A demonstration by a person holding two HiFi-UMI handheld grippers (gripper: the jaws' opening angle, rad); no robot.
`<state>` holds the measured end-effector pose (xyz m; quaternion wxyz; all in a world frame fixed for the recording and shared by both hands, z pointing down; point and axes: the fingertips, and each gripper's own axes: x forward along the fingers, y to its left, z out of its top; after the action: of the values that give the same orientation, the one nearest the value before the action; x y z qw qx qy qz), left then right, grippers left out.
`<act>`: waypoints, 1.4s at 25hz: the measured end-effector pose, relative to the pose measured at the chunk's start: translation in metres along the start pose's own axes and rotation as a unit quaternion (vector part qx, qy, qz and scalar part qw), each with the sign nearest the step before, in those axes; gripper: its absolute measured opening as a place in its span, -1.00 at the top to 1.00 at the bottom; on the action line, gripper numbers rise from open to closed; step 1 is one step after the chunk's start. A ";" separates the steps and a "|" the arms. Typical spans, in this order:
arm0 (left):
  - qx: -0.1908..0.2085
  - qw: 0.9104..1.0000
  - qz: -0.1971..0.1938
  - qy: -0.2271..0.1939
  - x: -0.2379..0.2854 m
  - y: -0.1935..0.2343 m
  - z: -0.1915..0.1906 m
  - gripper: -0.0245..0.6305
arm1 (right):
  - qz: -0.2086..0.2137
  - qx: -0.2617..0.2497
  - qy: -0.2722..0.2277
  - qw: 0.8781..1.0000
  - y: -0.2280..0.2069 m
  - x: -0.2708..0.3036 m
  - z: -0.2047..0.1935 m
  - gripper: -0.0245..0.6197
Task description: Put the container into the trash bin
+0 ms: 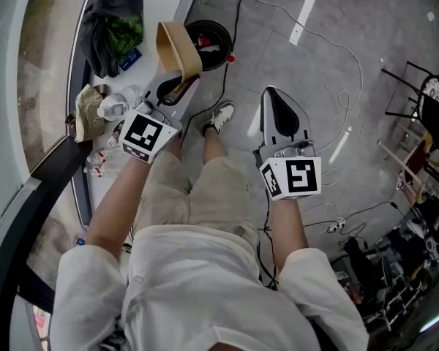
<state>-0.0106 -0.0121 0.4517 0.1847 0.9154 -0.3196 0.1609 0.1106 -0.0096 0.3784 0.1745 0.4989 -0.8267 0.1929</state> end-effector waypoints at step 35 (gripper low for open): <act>-0.055 0.991 -0.033 0.115 0.162 0.069 -0.271 0.82 | 0.049 -0.004 0.041 0.998 -0.035 0.163 -0.228 0.92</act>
<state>0.0180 -0.0281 0.7731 0.2759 0.8892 -0.2741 0.2409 0.0921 -0.0356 0.6588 0.2010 0.4485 -0.8432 0.2180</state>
